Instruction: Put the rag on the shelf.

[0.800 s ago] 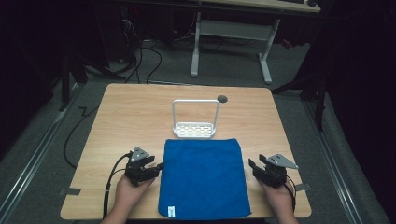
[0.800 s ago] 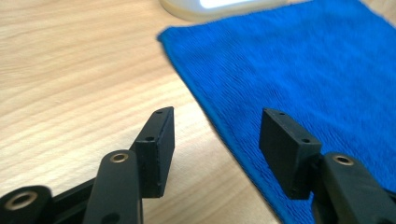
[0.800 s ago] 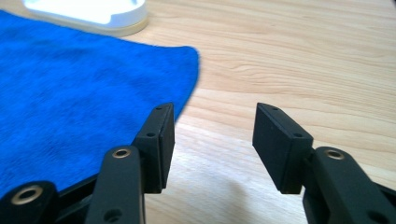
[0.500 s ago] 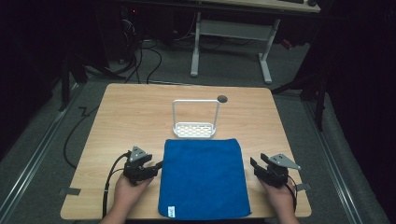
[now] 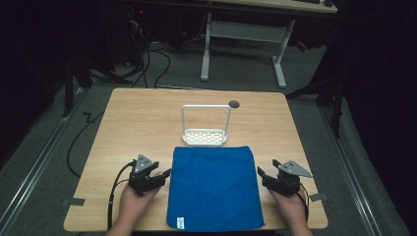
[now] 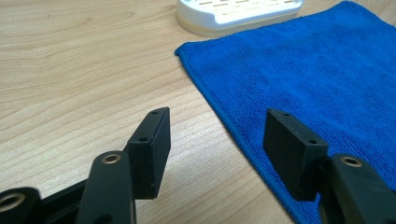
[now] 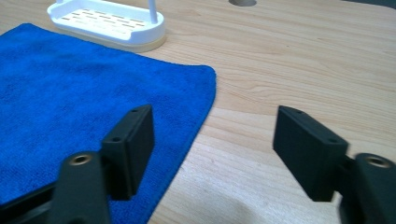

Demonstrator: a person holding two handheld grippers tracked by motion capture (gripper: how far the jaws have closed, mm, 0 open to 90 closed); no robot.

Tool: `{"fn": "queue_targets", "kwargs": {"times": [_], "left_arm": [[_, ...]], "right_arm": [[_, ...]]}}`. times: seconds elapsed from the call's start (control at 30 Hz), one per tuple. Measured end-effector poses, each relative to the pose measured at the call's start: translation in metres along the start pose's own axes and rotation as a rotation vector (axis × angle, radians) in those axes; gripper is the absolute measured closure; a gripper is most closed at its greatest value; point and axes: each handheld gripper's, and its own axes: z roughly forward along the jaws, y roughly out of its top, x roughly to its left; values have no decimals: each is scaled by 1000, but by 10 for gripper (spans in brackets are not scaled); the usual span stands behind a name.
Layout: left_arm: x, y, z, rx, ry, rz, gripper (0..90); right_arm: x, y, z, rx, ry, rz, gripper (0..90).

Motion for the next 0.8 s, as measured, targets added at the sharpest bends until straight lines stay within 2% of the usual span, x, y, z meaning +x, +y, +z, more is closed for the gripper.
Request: {"fn": "queue_targets", "kwargs": {"times": [0.07, 0.17, 0.27, 0.37, 0.43, 0.57, 0.63, 0.8], "left_arm": [[0, 1, -1, -6, 2, 1, 417], [0, 4, 0, -16, 9, 3, 420], [-1, 5, 0, -16, 12, 13, 423], [-4, 7, 2, -21, 24, 53, 421], [-6, 10, 2, -16, 26, 62, 423], [-5, 14, 3, -33, 16, 42, 421], [-3, 16, 4, -30, 18, 28, 411], [-3, 17, 5, -18, 21, 4, 390]], "right_arm": [[1, 1, 1, 2, -6, -10, 243], [2, 1, 2, 8, 9, -19, 211], [1, 2, 2, 8, 6, -25, 210], [1, 3, 1, 4, -7, -36, 202], [1, 3, 1, 6, -19, -37, 189], [1, 2, 1, 16, -22, -40, 200], [0, 2, -1, 18, -3, -32, 236], [1, 2, -2, 6, -6, -34, 257]]}}
